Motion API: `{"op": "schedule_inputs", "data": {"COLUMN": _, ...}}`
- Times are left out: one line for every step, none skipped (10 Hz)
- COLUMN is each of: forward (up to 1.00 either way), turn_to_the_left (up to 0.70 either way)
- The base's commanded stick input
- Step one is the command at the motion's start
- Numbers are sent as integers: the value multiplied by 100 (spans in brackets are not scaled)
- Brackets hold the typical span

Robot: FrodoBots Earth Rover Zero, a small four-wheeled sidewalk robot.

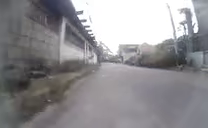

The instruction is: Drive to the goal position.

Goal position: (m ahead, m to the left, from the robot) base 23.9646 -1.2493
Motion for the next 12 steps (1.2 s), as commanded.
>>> {"op": "schedule_inputs", "data": {"forward": 100, "turn_to_the_left": -16}}
{"op": "schedule_inputs", "data": {"forward": 100, "turn_to_the_left": 0}}
{"op": "schedule_inputs", "data": {"forward": 100, "turn_to_the_left": 0}}
{"op": "schedule_inputs", "data": {"forward": 100, "turn_to_the_left": 0}}
{"op": "schedule_inputs", "data": {"forward": 100, "turn_to_the_left": 0}}
{"op": "schedule_inputs", "data": {"forward": 100, "turn_to_the_left": 0}}
{"op": "schedule_inputs", "data": {"forward": 100, "turn_to_the_left": 0}}
{"op": "schedule_inputs", "data": {"forward": 100, "turn_to_the_left": 0}}
{"op": "schedule_inputs", "data": {"forward": 100, "turn_to_the_left": 0}}
{"op": "schedule_inputs", "data": {"forward": 100, "turn_to_the_left": 0}}
{"op": "schedule_inputs", "data": {"forward": 100, "turn_to_the_left": 0}}
{"op": "schedule_inputs", "data": {"forward": 100, "turn_to_the_left": 0}}
